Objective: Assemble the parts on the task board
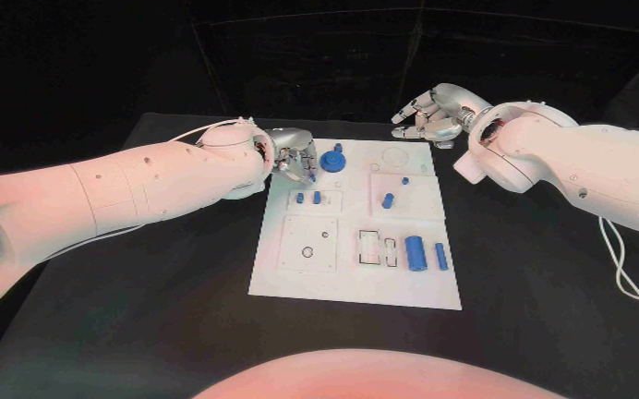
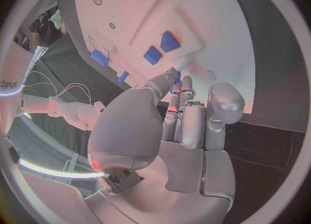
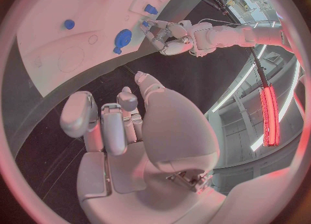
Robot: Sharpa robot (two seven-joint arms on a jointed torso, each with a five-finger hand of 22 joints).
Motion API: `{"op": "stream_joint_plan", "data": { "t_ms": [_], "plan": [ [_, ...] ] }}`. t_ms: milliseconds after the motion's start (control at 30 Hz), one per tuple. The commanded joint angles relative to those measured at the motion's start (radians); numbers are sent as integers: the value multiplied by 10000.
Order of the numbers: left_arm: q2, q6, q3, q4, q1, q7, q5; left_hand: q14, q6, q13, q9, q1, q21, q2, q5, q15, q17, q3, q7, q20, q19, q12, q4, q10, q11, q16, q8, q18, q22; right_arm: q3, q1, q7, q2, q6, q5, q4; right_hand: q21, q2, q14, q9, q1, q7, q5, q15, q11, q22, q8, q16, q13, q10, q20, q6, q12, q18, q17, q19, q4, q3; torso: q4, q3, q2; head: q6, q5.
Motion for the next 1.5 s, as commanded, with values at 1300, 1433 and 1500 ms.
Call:
{"op": "stream_joint_plan", "data": {
  "t_ms": [1300, 1433, 1500],
  "plan": [
    [139, 337, -60, -148, -22, -240, 37, 258, -672, -108, -289, -251, 139, -247, 14, 172, -94, -92, 212, 147, -33, -376, 71, -78, 171, 20, -604, -191, 129, 5, 17, 20, 1, 80, -24, -3, -44, 31, 486, 3, -20, -15, 44, -27, -24, -14, 59, -33, -34, -49, 5, -25, 26, 111, 284, -68, 33, 19, 8, -3, -4, -42, -40],
    [136, 298, -61, -152, -22, -264, 37, 253, -1110, -134, -439, -267, 114, -332, 14, 182, -102, -98, 218, 166, -50, -479, 64, -153, 175, 34, -878, -180, 118, 5, 17, 22, 7, 81, -24, -17, -49, 30, 482, 2, -19, -15, 44, -27, -24, -24, 59, -46, -52, -64, 5, -27, 12, 113, 263, -73, 34, 19, 6, -6, -1, -48, -30],
    [134, 256, -61, -157, -22, -271, 37, 254, -1211, -137, -477, -273, 119, -345, 14, 182, -99, -100, 225, 170, -51, -499, 68, -158, 177, 43, -924, -179, 126, 4, 17, 24, 5, 77, -24, -27, -56, 29, 478, 2, -19, -15, 44, -27, -24, -36, 59, -57, -73, -81, 5, -27, -5, 115, 245, -79, 34, 19, -2, -5, -5, -52, -16]
  ]
}}
